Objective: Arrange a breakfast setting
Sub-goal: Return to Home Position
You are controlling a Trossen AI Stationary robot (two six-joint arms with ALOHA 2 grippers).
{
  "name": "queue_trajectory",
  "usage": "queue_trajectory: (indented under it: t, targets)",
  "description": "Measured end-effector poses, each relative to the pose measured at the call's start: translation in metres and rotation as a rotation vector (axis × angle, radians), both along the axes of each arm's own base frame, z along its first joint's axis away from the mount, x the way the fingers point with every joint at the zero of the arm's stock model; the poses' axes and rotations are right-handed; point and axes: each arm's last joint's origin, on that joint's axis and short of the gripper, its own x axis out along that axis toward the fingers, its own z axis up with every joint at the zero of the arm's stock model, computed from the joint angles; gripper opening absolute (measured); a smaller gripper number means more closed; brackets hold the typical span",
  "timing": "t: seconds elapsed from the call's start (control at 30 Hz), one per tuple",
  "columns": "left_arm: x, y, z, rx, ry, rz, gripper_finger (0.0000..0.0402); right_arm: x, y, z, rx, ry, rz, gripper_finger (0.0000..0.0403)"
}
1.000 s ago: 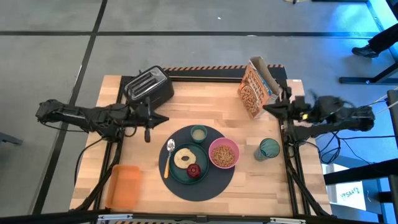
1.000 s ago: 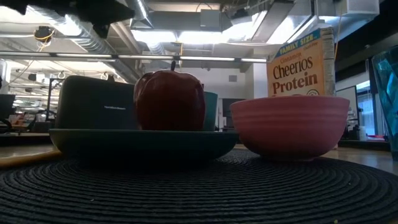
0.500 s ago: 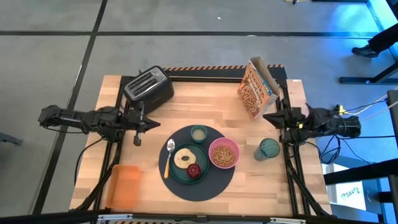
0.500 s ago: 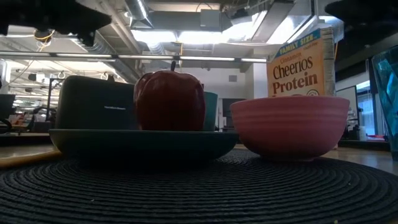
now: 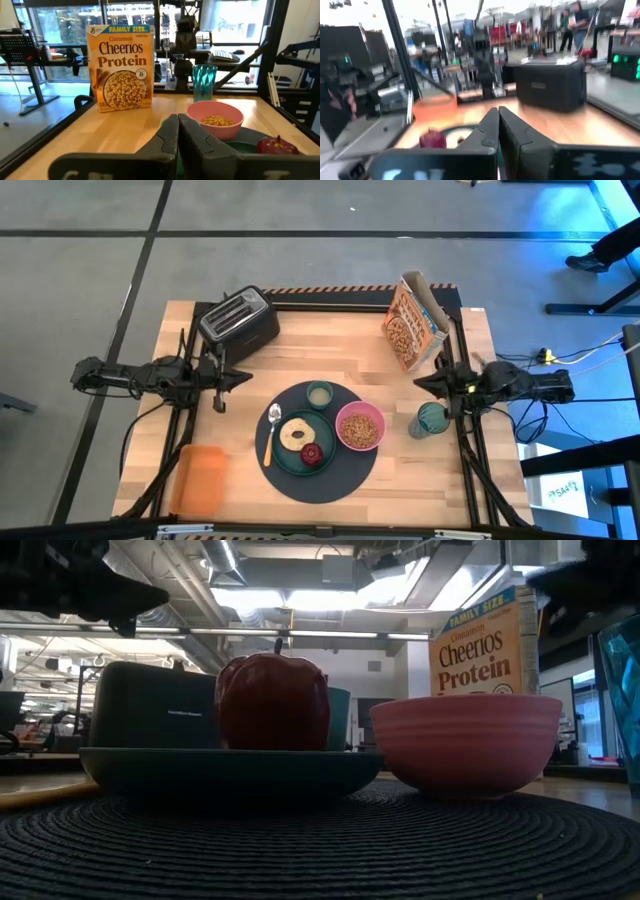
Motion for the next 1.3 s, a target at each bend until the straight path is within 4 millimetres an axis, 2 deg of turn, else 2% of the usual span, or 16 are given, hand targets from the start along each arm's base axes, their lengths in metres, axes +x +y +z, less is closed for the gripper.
queue_trajectory:
  t: [0.33,0.63,0.9,1.3]
  targets:
    - [0.003,-0.001,-0.024,-0.034,0.059,-0.032,0.0001,0.013,0.002,-0.036,0.034,0.050,0.000,0.0000]
    - [0.005,-0.002,-0.050,-0.048,0.134,-0.042,0.0001,0.017,0.003,-0.050,0.038,0.046,0.004,0.0000]
    - [0.004,-0.002,-0.051,-0.037,0.142,-0.042,0.0001,0.018,0.003,-0.052,-0.033,0.045,0.027,0.0000]
    - [0.004,-0.002,-0.051,-0.060,0.142,-0.045,0.0001,0.018,0.004,-0.052,-0.038,0.048,0.028,0.0000]
